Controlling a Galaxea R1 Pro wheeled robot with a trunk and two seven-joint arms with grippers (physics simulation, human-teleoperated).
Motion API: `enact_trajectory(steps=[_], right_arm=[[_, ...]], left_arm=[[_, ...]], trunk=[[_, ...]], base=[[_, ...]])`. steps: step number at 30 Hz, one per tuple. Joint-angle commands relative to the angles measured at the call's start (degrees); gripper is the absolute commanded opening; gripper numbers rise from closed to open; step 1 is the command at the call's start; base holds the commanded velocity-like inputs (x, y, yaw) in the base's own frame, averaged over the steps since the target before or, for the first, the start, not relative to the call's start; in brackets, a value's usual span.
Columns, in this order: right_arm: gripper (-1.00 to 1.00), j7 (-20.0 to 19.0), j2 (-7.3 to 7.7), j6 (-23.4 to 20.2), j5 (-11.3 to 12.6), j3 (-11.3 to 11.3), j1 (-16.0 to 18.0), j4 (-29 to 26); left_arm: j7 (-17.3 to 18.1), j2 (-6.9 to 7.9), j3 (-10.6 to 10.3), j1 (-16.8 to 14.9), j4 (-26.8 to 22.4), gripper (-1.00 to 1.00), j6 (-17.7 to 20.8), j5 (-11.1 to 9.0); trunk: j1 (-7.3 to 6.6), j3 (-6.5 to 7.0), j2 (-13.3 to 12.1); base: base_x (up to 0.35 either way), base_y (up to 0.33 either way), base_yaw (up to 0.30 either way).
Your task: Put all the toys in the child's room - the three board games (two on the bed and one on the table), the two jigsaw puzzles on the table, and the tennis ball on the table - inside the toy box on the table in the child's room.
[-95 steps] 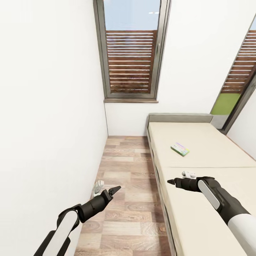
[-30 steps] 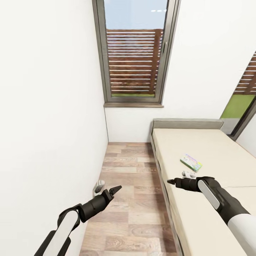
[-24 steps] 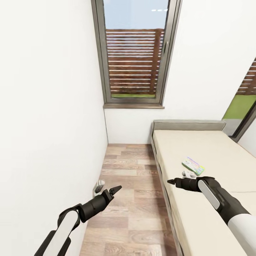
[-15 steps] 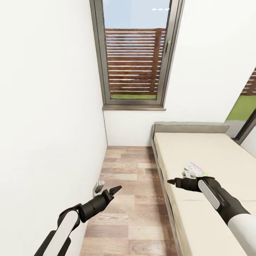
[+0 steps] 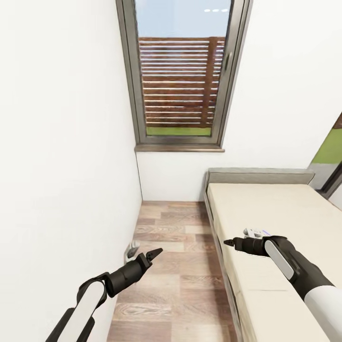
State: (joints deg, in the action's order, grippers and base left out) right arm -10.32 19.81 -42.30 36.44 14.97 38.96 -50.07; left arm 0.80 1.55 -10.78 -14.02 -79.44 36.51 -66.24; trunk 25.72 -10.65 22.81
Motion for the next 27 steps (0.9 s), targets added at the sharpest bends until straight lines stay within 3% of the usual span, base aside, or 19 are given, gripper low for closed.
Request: enact_trajectory(steps=[1,27], right_arm=[[1.0,-0.23,0.05,-0.15,-0.2,0.1,0.06,-0.03],[1.0,-0.14,0.14,-0.24,-0.15,-0.01,0.06,-0.11]], left_arm=[[0.08,0.03,-0.03,-0.05,-0.02,1.0,0.14,-0.03],[0.08,0.03,-0.11,-0.13,0.04,1.0,0.14,-0.03]], trunk=[[0.07,-0.11,0.11],[0.07,-0.11,0.11]], base=[[0.335,0.0,0.0],[0.335,0.0,0.0]])
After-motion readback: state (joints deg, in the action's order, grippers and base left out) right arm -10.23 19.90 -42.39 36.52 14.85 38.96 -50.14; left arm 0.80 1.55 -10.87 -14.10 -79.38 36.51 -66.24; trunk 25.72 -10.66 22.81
